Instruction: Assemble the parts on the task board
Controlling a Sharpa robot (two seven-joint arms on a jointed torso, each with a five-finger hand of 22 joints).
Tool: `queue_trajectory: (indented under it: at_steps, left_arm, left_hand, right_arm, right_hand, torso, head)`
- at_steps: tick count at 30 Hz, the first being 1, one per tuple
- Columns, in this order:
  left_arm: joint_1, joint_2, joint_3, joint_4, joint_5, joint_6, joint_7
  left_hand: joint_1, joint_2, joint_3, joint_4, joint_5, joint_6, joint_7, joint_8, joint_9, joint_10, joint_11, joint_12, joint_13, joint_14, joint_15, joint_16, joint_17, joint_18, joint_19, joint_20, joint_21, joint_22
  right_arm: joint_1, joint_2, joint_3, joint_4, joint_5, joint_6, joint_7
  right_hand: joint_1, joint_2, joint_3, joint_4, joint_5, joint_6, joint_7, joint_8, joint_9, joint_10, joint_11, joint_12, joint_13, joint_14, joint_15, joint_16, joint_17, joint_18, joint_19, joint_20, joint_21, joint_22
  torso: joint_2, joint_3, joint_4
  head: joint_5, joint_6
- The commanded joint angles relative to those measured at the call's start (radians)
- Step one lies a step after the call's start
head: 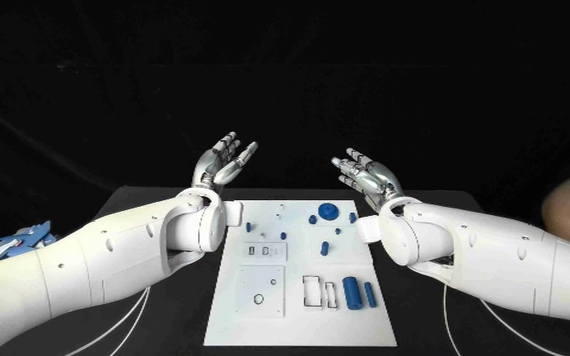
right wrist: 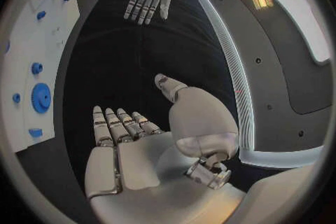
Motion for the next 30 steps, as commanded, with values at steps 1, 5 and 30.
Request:
queue_trajectory:
  at_steps: [1, 5, 30]
  left_arm:
    - [0.002, 0.003, 0.000, -0.001, -0.028, 0.065, 0.030]
    - [0.002, 0.003, 0.000, -0.001, -0.028, 0.065, 0.030]
    - [0.026, -0.212, 0.007, 0.265, -0.084, 0.176, 0.005]
  left_hand:
    - [0.061, 0.011, 0.026, -0.008, 0.006, 0.158, 0.142, 0.054, 0.041, 0.176, 0.060, 0.094, 0.013, 0.261, 0.020, 0.088, 0.057, 0.022, 0.147, 0.014, 0.060, 0.030]
    - [0.075, 0.008, 0.047, -0.025, 0.007, 0.380, 0.148, 0.135, 0.096, 0.428, 0.061, 0.164, 0.020, 0.600, -0.028, 0.224, 0.131, 0.087, 0.518, 0.007, 0.215, 0.097]
    - [0.088, -0.061, 0.164, -0.098, 0.005, 0.696, 0.081, 0.266, 0.172, 0.809, -0.032, 0.084, 0.028, 0.924, -0.141, 0.381, 0.286, 0.122, 0.822, -0.080, 0.384, 0.133]
  right_arm:
    - [0.013, 0.008, -0.009, -0.019, -0.052, 0.185, -0.065]
    - [0.028, 0.016, -0.023, -0.038, -0.063, 0.238, -0.083]
    - [0.144, -0.071, -0.014, -0.033, -1.145, 0.139, -0.246]
  right_hand:
    - [0.128, -0.012, 0.055, -0.085, 0.006, 0.162, 0.173, 0.058, 0.051, 0.214, 0.011, 0.040, 0.020, 0.222, 0.003, 0.063, 0.041, 0.019, 0.151, 0.006, 0.063, 0.033]
    - [0.201, -0.038, 0.087, -0.147, 0.038, 0.436, 0.163, 0.161, 0.123, 0.635, -0.022, 0.126, 0.051, 0.595, -0.042, 0.180, 0.103, 0.063, 0.407, 0.001, 0.164, 0.078]
    - [0.251, -0.147, 0.061, -0.163, 0.057, 0.811, 0.057, 0.278, 0.212, 1.042, -0.154, 0.082, 0.061, 1.136, -0.218, 0.392, 0.275, 0.106, 0.827, -0.132, 0.468, 0.210]
  torso:
    - [0.000, 0.0000, -0.0001]
    - [0.000, 0.0000, -0.0001]
    - [0.119, 0.0051, 0.0453]
  head:
    - [0.000, 0.000]
    - [0.000, 0.000]
    - [-0.029, -0.005]
